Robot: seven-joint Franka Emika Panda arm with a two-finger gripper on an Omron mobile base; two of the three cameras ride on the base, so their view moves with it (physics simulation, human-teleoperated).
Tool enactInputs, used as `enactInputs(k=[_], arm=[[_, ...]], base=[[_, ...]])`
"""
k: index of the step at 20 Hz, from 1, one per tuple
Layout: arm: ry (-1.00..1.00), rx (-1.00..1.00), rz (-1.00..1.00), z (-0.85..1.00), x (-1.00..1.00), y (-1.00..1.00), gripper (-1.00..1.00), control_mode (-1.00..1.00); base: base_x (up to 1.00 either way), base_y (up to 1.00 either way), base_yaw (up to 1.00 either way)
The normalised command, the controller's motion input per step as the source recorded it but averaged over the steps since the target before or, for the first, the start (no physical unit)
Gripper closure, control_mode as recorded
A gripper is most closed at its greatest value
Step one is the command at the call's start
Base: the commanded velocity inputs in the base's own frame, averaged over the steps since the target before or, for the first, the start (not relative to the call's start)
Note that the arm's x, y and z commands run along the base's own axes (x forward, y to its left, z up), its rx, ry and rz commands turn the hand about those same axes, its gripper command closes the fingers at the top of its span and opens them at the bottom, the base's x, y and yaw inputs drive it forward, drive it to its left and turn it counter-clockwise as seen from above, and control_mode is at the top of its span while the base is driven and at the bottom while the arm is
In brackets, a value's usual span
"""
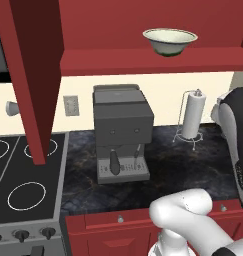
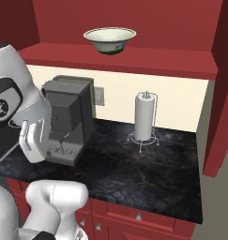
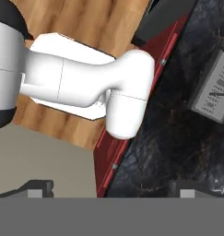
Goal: Pick the mug and place it in the sink. Pick the bowl and place it in the open cabinet and then close the cabinet.
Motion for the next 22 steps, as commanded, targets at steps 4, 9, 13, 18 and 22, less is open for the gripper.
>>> enactInputs(k=[4,9,13,18,22], arm=[[0.02,-0.07,0.40,-0.02,-0.04,-0.05,-1.00,-1.00],[0.17,-0.06,0.35,0.00,0.08,0.09,-1.00,-1.00],[0.01,0.00,0.03,0.00,0.00,0.01,-1.00,-1.00],[0.00,0.00,0.00,0.00,-0.09,0.00,-1.00,-1.00],[0.00,0.00,0.00,0.00,-0.10,0.00,-1.00,1.00]], base=[[0.00,0.00,0.00],[0.00,0.00,0.00],[0.00,0.00,0.00],[0.00,0.00,0.00],[-0.46,-0.03,-0.02]])
